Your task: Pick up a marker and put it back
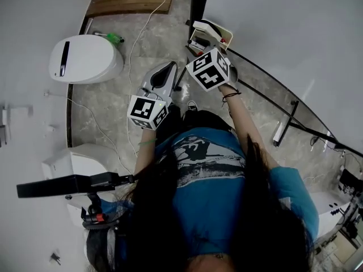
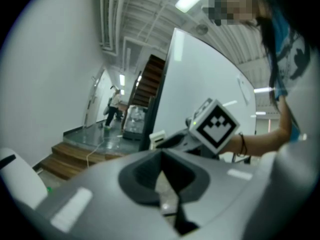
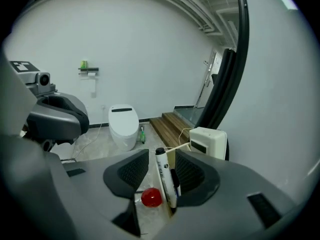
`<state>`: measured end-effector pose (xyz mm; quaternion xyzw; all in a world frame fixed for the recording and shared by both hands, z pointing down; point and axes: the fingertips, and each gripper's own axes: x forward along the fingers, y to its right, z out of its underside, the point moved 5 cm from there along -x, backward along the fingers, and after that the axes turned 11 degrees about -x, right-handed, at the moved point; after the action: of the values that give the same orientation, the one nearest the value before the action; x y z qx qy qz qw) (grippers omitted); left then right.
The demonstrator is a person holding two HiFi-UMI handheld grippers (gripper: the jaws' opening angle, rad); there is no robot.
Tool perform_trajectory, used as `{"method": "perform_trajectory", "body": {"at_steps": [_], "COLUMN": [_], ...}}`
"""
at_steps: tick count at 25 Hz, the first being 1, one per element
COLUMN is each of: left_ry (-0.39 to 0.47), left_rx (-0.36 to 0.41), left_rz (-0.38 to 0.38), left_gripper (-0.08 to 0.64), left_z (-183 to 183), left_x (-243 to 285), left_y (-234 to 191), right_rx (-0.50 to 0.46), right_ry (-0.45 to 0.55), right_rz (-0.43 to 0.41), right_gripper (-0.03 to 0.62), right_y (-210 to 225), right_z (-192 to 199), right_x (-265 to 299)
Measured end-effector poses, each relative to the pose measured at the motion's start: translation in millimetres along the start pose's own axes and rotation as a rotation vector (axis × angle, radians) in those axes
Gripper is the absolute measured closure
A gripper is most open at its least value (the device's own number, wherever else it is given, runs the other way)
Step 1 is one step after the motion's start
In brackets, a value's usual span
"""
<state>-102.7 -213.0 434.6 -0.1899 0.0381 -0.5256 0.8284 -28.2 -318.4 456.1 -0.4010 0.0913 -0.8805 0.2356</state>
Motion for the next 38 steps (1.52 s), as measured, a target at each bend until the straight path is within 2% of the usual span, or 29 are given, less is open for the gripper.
{"method": "perform_trajectory", "body": {"at_steps": [7,13,24,27,32,38], "left_ry": [-0.043,-0.062,-0.086,-0.089,-0.098,-0.107], "left_rx": [0.018,0.021,0.029,0.031,0.039,0.051], "left_rz": [0.08,0.101,0.126,0.125,0.136,0.159], "left_gripper": [0.557,0.555,0.557,0.557,0.556,0.555], "left_z": [-12.6,-21.1,-19.3,-19.6,-19.6,-19.5], "left_x": [5.1,0.7,1.0,1.5,3.1,5.5], "left_y": [-14.8,-35.4,-39.0,-39.6,-37.7,-34.3], "right_rx": [0.015,0.06,0.024,0.044,0.169,0.23], "right_ry": [-0.111,-0.096,-0.058,0.003,0.143,0.278], "right_rz": [0.04,0.017,0.065,0.12,0.198,0.31], "right_gripper": [0.445,0.482,0.502,0.515,0.522,0.523], "right_y": [-2.1,3.5,2.0,7.3,23.1,34.1], "right_z": [6.8,1.4,2.3,-4.9,-17.5,-31.7], "right_x": [18.9,20.0,5.8,-7.5,-36.0,-84.4]}}
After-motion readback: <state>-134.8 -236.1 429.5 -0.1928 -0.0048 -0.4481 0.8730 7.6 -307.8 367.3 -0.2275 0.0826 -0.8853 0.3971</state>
